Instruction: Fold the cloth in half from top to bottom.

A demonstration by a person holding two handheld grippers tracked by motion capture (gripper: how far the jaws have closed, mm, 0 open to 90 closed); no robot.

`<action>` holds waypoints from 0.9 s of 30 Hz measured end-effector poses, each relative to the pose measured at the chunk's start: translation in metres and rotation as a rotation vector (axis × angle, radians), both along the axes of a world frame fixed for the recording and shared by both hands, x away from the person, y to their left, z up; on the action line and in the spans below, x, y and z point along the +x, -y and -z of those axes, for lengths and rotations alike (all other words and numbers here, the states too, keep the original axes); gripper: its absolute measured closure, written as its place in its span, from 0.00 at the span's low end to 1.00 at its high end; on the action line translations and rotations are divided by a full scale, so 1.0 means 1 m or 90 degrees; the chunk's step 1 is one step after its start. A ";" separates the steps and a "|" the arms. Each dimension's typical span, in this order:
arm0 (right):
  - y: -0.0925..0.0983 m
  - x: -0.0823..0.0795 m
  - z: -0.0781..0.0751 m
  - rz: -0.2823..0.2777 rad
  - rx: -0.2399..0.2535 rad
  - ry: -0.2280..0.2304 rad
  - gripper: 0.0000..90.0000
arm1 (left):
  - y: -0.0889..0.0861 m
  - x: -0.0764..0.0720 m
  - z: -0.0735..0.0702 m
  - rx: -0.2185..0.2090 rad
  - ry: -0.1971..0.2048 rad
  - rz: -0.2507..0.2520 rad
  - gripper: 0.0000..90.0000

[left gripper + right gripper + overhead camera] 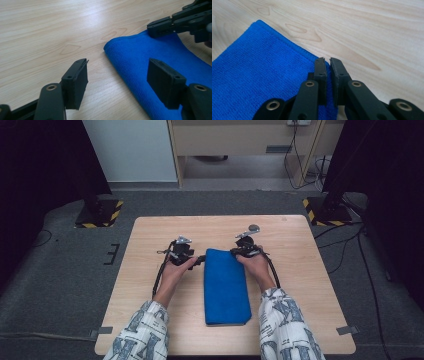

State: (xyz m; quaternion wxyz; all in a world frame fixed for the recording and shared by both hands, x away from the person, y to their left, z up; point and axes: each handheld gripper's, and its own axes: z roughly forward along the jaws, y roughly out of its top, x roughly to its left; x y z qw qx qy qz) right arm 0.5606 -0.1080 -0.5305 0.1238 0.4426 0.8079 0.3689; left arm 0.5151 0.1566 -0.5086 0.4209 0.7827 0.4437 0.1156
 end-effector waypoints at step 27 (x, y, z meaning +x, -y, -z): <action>0.001 -0.018 0.002 0.022 0.001 0.024 0.94 | 0.035 0.029 0.020 0.077 -0.017 -0.007 0.69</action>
